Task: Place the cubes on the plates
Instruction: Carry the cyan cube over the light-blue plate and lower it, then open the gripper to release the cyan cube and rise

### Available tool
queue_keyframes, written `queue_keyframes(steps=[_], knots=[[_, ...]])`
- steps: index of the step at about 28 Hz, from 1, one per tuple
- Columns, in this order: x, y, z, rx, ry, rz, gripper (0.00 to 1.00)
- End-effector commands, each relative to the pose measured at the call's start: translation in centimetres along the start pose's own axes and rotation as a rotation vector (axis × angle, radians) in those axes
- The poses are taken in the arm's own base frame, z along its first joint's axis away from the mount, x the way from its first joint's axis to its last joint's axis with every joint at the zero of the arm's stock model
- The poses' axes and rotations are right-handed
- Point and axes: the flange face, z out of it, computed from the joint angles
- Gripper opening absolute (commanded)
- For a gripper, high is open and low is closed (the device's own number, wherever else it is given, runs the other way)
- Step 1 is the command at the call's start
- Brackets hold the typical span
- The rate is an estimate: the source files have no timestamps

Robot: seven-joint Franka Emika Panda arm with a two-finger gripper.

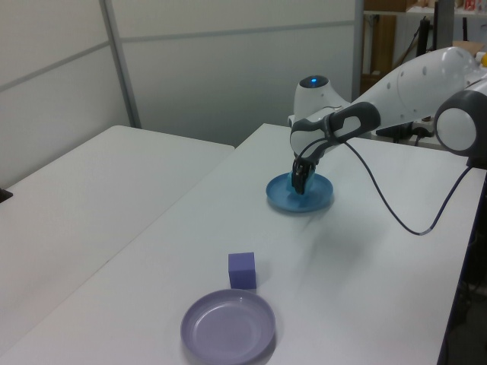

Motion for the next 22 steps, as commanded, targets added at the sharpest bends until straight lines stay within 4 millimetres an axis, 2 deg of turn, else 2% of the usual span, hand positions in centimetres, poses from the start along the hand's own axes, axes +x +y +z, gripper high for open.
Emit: queue_keyframes(steps=[1,5,9,11,12,13,16,17,21,22], knots=[[0.8,-0.2,-1.6,0.015,0.033,-0.044,1.0],[0.9,-0.1,-2.7,0.016,0.047,-0.036,1.0],[1.3,0.0,-5.3,0.042,0.095,0.002,1.0],[1.5,-0.5,-6.2,0.055,0.096,0.003,1.0],[1.3,-1.1,-7.6,0.067,0.076,-0.007,1.0],[1.2,-1.9,-8.0,0.081,0.057,-0.017,1.0],[1.6,-5.4,-9.3,0.121,0.001,-0.081,1.0],[1.5,-8.0,-9.4,0.151,-0.046,-0.123,1.0],[2.6,-14.7,-9.7,0.216,-0.087,-0.198,1.0],[2.6,-17.3,-9.7,0.245,-0.112,-0.227,1.0]])
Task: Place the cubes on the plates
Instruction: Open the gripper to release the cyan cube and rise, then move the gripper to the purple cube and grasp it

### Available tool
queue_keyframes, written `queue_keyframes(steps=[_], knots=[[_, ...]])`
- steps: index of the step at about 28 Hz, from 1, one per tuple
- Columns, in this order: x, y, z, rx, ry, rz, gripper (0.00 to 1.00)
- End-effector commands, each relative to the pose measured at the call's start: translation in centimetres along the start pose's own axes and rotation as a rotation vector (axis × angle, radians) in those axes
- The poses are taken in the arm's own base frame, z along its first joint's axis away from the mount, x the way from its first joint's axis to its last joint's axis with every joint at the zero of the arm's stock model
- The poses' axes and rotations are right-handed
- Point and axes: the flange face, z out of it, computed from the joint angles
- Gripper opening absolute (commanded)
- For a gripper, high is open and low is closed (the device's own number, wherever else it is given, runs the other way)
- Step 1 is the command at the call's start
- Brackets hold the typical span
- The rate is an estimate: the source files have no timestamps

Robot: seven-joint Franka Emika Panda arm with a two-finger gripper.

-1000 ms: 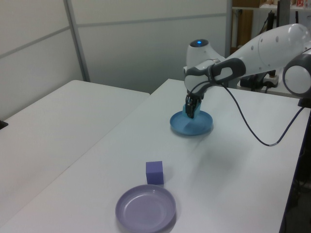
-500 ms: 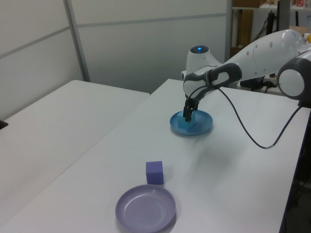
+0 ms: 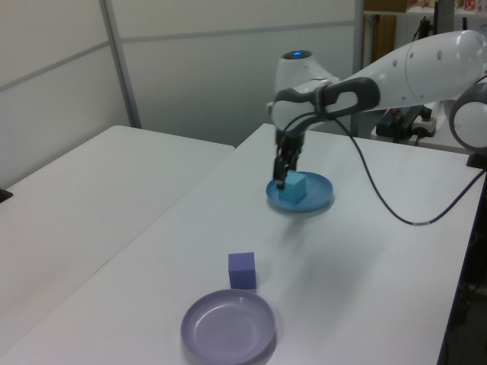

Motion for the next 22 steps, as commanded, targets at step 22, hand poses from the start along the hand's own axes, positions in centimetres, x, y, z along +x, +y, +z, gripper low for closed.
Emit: queue_keyframes(steps=[22], knots=[[2.4,-24.7,5.1,0.047,-0.191,-0.251,1.0]])
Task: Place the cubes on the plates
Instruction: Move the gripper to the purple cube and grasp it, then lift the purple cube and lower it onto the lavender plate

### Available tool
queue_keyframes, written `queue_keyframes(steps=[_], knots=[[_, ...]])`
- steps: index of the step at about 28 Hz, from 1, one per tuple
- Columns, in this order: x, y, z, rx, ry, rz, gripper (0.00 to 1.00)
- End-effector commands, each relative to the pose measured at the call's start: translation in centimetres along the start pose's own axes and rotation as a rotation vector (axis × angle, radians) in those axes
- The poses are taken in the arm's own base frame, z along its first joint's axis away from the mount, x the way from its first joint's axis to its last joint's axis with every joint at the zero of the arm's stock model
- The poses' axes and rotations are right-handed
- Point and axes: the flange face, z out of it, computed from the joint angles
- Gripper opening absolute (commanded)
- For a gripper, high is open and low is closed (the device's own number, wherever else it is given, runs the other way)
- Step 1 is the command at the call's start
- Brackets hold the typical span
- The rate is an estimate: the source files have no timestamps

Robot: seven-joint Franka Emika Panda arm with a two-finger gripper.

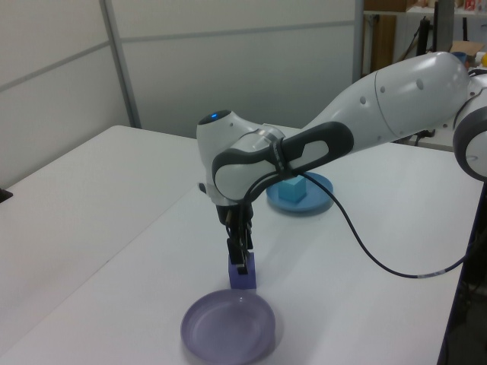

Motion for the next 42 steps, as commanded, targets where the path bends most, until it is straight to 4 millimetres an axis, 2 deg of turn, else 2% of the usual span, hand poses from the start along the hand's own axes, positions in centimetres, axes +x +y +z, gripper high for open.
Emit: queue_keyframes(steps=[1,9,10,13,14,15,22,25,26,29,31,32,34,35,36,41,42], knots=[[0.1,0.4,1.3,-0.039,0.006,0.024,1.0],[0.0,1.6,1.7,-0.082,0.002,0.04,1.0],[0.1,1.7,1.6,-0.092,0.004,0.047,0.96],[0.2,1.5,1.8,-0.112,0.0,0.04,0.77],[0.2,1.5,1.8,-0.115,-0.001,0.039,0.7],[0.2,1.5,1.9,-0.115,-0.004,0.036,0.58],[0.6,1.3,3.0,-0.112,-0.016,0.031,0.56],[0.4,1.1,2.0,-0.113,-0.01,0.032,0.56],[-0.1,0.7,0.2,-0.112,0.005,0.034,0.56],[-1.1,0.0,-2.2,-0.106,-0.007,0.028,0.56],[-1.4,-1.3,-3.1,-0.098,-0.024,0.014,0.56],[-1.6,-2.9,-4.4,-0.098,-0.025,-0.005,0.56],[-1.7,-4.6,-5.2,-0.094,-0.032,-0.022,0.57],[-1.7,-5.7,-5.5,-0.089,-0.041,-0.037,0.57],[-1.8,-7.7,-6.0,-0.082,-0.059,-0.064,0.57],[-1.3,-12.5,-6.1,-0.078,-0.067,-0.076,0.58],[-0.9,-14.3,-5.6,-0.086,-0.068,-0.074,0.59]])
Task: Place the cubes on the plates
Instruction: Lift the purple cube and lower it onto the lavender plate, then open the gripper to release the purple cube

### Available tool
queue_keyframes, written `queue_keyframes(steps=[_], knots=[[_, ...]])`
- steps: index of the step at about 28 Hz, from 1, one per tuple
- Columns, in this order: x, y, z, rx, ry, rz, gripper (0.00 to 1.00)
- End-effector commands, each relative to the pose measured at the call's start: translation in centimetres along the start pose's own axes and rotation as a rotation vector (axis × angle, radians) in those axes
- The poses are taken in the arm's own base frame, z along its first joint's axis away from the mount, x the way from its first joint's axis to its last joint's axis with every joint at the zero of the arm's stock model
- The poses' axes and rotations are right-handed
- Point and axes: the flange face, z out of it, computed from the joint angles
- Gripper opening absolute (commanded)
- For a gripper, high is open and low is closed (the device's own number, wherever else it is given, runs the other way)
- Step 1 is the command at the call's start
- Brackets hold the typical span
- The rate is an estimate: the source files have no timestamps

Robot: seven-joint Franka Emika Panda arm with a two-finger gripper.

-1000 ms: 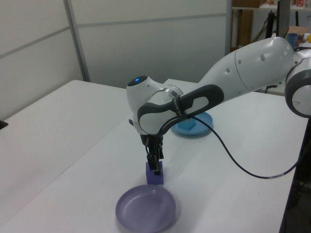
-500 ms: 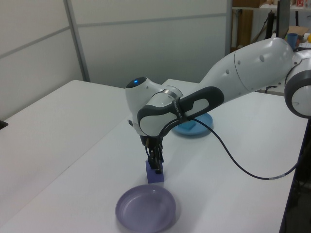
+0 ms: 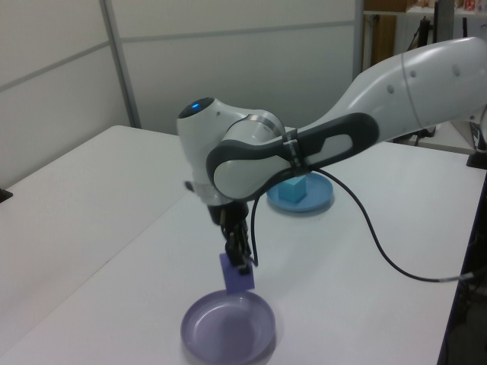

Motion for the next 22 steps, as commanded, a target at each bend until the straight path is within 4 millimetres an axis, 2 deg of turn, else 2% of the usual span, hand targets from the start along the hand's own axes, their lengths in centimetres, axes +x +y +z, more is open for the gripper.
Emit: queue_keyframes(steps=[1,6,11,14,16,17,18,22], knots=[[0.7,-5.1,0.6,-0.012,-0.02,0.011,0.61],[2.7,-7.0,2.8,-0.045,0.007,0.068,0.63],[4.2,-7.1,4.4,-0.034,0.087,0.229,0.64],[4.3,-7.2,5.5,-0.033,0.111,0.278,0.8],[4.3,-7.2,5.9,-0.041,0.117,0.283,0.86],[4.3,-7.2,6.1,-0.05,0.115,0.292,0.95],[4.2,-7.2,6.2,-0.052,0.114,0.295,1.0],[4.0,-7.2,6.3,-0.057,0.105,0.297,1.0]])
